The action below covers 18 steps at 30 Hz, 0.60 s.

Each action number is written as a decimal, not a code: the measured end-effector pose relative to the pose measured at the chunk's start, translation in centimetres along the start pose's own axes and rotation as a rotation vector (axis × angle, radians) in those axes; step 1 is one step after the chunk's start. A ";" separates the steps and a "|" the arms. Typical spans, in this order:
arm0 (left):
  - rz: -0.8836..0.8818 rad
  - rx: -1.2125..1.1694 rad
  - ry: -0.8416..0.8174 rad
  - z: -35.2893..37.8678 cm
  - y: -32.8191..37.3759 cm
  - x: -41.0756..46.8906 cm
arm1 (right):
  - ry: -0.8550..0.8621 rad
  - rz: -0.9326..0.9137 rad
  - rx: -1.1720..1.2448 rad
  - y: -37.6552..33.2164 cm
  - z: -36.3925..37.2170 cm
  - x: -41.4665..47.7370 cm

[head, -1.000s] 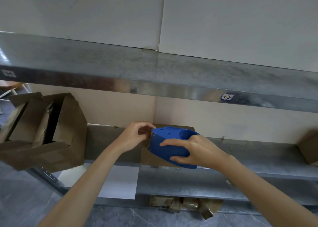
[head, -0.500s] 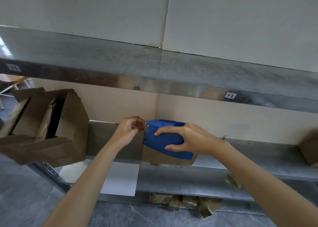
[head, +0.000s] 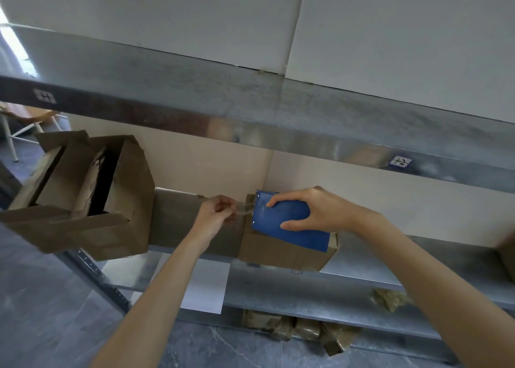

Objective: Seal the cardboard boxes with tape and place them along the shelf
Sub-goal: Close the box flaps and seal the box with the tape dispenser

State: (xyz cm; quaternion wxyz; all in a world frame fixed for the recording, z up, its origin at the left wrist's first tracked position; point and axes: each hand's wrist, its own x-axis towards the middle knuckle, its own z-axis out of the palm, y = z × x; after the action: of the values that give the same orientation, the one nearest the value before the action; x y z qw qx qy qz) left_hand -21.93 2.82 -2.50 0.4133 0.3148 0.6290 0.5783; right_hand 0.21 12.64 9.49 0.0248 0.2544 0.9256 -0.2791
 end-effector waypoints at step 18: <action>0.060 0.145 -0.036 -1.2 -1.3 2.6 | -0.061 0.012 0.218 1.4 -0.6 0.5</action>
State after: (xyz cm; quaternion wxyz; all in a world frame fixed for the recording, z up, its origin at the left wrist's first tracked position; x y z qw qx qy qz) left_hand -24.06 4.38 -4.25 0.3834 0.3728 0.6520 0.5375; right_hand 0.51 14.18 9.19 0.0270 0.2526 0.8870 -0.3857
